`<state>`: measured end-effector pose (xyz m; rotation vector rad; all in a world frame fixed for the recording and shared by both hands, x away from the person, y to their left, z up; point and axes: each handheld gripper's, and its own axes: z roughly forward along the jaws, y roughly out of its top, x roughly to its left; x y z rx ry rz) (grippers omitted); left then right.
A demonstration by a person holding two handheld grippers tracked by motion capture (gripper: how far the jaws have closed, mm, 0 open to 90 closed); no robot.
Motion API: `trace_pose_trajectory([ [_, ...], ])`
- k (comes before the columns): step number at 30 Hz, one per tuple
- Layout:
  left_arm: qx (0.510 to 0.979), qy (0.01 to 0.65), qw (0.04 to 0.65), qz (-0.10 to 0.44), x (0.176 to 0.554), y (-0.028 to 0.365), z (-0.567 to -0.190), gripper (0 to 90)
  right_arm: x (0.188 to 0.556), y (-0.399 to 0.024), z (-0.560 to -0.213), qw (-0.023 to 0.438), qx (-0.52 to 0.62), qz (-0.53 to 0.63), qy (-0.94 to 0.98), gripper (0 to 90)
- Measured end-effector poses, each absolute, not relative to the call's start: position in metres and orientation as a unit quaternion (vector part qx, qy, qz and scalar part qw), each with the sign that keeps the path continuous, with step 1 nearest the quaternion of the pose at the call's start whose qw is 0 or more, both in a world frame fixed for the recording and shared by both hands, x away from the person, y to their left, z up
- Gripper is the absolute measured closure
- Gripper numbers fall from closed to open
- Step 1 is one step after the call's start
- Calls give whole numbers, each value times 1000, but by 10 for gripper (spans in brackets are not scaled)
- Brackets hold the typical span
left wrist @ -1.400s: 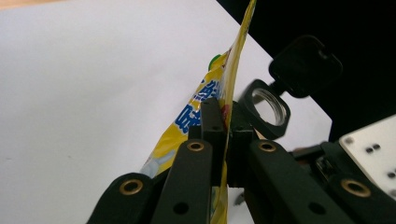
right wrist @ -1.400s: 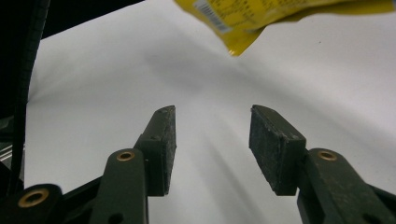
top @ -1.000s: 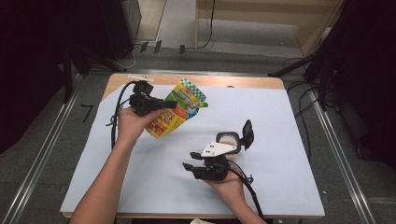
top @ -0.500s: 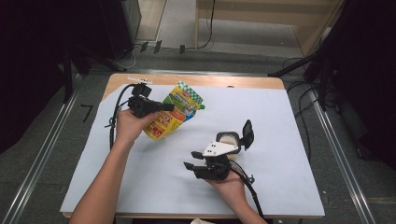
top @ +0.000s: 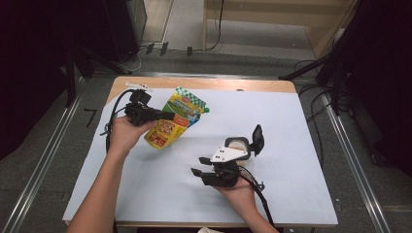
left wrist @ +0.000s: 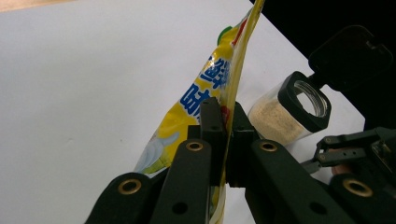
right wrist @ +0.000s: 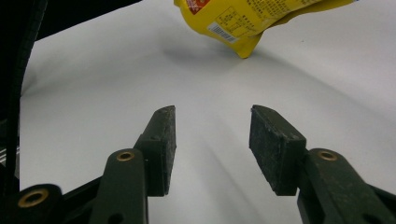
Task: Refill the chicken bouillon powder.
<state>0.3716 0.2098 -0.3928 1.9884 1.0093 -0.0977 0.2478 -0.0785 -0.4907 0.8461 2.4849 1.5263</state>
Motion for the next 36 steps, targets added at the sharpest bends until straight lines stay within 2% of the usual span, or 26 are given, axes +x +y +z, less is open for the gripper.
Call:
trace_pose_trajectory([
  [24,806,395,440,-13,328,249,-397,854,249,-72,-489,50,268,501,821,525],
  [32,799,401,448,-13,321,258,-404,791,249,-70,-489,48,265,501,822,525],
  [34,797,405,448,-9,319,261,-406,740,248,-69,-489,48,265,500,823,525],
  [36,796,406,449,-9,318,265,-406,743,248,-69,-489,48,263,500,824,525],
])
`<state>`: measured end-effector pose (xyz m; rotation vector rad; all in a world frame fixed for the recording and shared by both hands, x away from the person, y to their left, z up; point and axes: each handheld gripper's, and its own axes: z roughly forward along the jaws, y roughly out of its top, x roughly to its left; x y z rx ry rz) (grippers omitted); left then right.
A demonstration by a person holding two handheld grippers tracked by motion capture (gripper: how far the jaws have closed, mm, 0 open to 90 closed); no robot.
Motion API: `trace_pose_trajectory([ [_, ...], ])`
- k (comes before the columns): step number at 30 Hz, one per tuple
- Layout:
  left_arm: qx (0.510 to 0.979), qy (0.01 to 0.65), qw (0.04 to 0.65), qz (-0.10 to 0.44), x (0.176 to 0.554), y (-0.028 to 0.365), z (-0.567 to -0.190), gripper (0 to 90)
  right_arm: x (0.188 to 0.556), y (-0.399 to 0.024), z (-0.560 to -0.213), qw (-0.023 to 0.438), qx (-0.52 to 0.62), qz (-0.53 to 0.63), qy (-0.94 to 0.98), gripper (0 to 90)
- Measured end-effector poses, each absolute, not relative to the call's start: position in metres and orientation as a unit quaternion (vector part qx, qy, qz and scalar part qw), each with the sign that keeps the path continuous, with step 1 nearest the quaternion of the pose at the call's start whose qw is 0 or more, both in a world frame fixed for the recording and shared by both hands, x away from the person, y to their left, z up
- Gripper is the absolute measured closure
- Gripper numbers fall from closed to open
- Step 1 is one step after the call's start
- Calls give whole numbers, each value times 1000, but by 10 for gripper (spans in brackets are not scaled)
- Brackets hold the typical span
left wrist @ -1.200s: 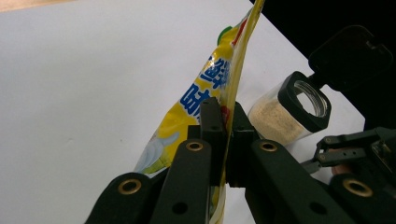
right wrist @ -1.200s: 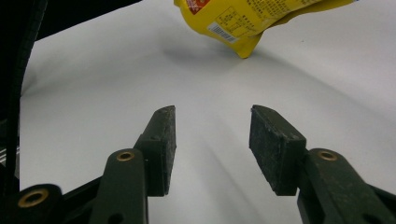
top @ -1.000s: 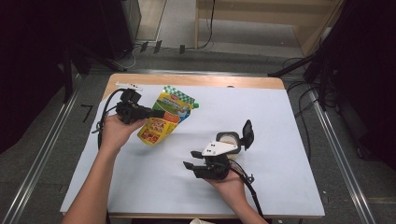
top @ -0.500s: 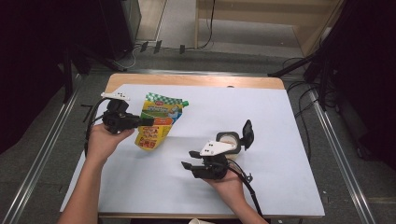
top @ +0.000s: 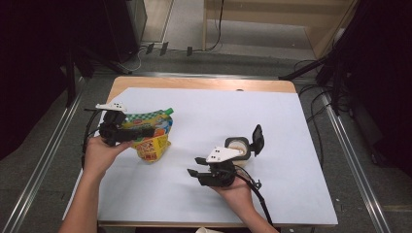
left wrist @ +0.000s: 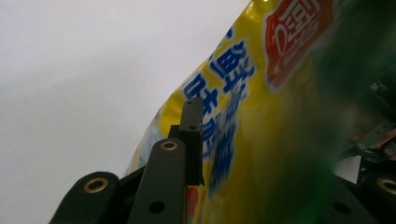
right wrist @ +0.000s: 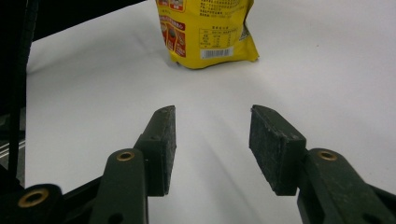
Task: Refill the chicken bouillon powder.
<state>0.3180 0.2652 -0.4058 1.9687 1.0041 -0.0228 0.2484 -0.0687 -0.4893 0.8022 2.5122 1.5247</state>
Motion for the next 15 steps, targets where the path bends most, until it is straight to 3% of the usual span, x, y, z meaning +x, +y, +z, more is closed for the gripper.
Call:
trace_pose_trajectory([
  [15,790,399,465,-18,310,268,-386,636,249,-70,-488,50,266,497,825,530],
])
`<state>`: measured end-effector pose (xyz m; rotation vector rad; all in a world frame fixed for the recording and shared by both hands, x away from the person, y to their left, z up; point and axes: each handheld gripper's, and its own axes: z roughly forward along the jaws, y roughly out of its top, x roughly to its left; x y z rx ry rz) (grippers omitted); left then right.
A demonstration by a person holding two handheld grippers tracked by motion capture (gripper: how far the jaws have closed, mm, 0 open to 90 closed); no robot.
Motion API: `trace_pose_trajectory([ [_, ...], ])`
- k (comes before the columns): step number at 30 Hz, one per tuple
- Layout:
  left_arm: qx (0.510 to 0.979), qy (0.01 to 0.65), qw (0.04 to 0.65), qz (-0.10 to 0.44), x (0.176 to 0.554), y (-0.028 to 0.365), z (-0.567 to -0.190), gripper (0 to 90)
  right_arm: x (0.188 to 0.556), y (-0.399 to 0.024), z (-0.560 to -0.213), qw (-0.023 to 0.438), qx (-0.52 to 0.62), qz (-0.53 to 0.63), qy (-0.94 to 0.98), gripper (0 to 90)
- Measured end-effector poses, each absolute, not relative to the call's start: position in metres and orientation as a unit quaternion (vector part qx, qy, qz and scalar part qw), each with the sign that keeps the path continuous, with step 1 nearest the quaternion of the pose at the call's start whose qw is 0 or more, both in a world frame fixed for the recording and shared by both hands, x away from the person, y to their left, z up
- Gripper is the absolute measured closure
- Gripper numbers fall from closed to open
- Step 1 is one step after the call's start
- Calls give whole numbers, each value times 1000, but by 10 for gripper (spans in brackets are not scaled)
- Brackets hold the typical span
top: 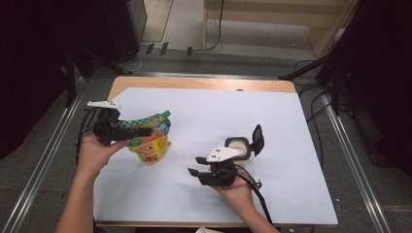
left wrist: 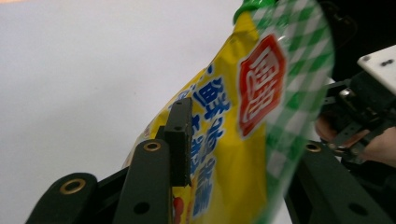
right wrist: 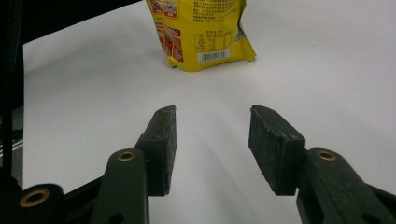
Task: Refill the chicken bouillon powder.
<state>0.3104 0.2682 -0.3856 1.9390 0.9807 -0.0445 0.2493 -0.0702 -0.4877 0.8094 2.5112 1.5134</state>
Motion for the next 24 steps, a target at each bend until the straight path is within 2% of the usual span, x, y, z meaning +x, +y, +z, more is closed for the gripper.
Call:
trace_pose_trajectory([
  [24,775,428,465,-25,312,273,-336,584,252,-73,-482,41,265,491,829,541],
])
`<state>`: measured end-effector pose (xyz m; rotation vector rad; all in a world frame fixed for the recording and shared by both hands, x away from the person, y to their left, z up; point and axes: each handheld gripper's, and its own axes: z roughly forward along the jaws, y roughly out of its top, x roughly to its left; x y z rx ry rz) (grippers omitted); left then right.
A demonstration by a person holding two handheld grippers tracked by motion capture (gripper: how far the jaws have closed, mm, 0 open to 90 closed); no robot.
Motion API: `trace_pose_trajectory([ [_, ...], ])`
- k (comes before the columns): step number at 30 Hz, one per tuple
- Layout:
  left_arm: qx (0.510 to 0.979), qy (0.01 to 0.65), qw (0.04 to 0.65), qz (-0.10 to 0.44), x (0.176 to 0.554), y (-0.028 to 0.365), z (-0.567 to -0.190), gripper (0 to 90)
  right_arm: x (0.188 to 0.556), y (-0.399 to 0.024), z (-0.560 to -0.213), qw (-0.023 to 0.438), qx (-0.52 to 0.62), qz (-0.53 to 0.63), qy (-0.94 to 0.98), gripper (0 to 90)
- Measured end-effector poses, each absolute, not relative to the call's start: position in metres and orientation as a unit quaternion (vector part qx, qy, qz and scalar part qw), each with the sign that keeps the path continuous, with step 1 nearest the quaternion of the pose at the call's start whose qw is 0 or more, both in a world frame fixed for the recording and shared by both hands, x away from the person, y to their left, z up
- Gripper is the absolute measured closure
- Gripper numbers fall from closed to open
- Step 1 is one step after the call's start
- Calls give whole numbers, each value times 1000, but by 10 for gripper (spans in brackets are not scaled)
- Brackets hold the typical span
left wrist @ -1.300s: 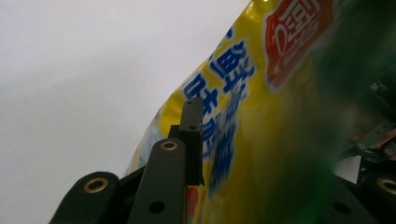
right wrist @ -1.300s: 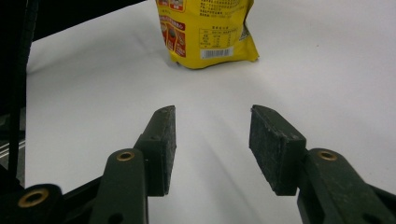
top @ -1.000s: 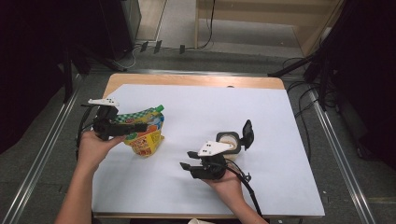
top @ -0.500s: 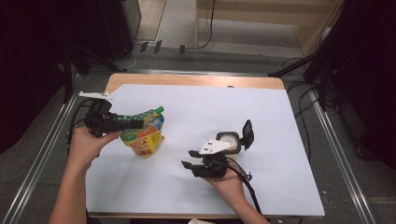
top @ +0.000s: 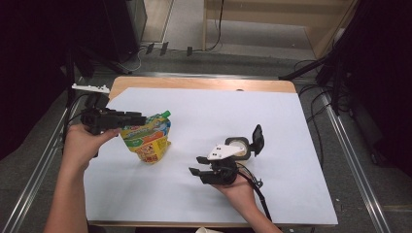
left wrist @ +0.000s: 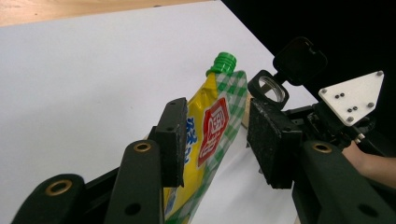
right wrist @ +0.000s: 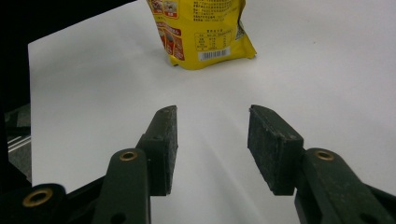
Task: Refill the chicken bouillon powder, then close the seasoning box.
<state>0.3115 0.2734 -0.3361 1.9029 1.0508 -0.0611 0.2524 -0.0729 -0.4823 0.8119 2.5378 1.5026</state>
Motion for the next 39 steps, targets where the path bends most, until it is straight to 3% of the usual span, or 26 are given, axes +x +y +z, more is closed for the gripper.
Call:
trace_pose_trajectory([
  [16,761,439,478,-15,326,285,-320,577,253,-78,-472,30,266,490,830,547],
  [39,766,458,451,-10,350,296,-371,534,258,-123,-434,35,295,494,817,596],
])
